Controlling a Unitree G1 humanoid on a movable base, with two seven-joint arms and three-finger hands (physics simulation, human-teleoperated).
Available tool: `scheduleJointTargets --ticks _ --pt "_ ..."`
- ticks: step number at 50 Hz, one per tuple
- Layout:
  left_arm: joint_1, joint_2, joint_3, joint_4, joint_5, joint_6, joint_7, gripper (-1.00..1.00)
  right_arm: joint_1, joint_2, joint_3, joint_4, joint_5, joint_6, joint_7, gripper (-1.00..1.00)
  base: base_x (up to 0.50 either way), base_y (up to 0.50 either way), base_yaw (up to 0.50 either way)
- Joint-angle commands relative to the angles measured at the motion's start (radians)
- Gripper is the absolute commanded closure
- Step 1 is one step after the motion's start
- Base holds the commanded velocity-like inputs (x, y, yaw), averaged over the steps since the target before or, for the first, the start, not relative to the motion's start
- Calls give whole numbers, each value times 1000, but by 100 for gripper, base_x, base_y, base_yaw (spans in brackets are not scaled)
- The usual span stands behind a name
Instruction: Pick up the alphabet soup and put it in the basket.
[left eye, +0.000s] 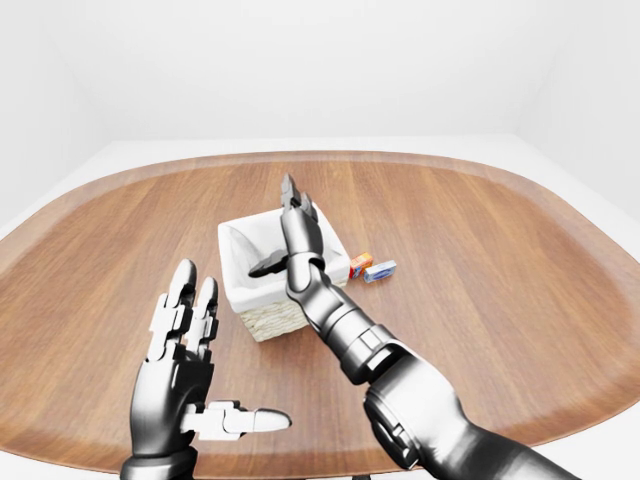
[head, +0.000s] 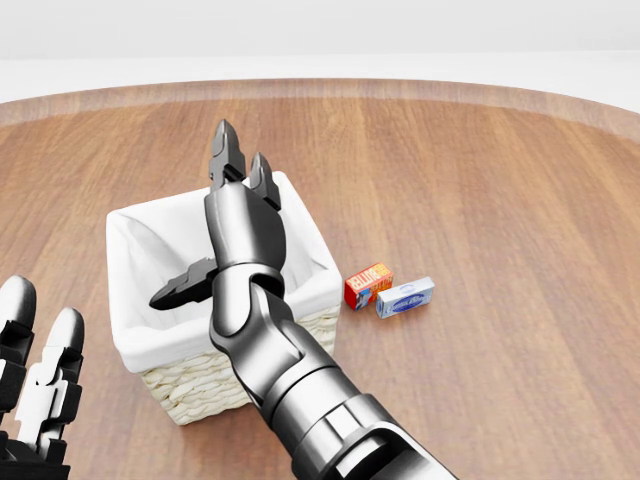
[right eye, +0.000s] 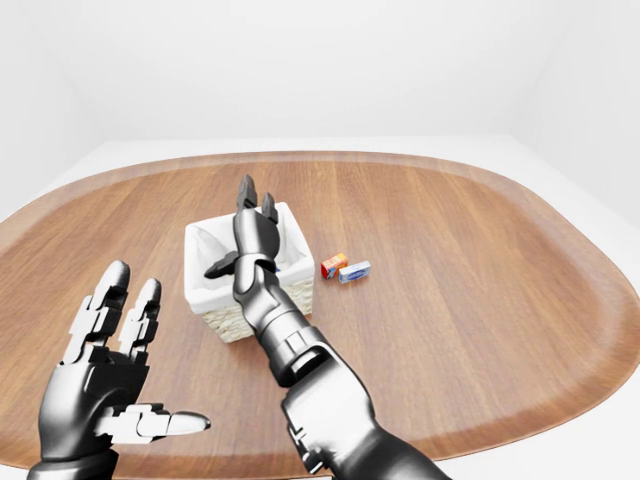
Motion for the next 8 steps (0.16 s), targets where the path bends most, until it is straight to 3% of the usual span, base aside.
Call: scheduleJointTargets --ticks 1,8 --pt "1 -1 -1 2 1 -3 -2 -100 3 3 1 -1 -5 1 0 -100 0 0 0" --pt "2 -1 0 0 0 -3 -2 -100 6 4 2 0 -7 0 0 -100 0 0 0"
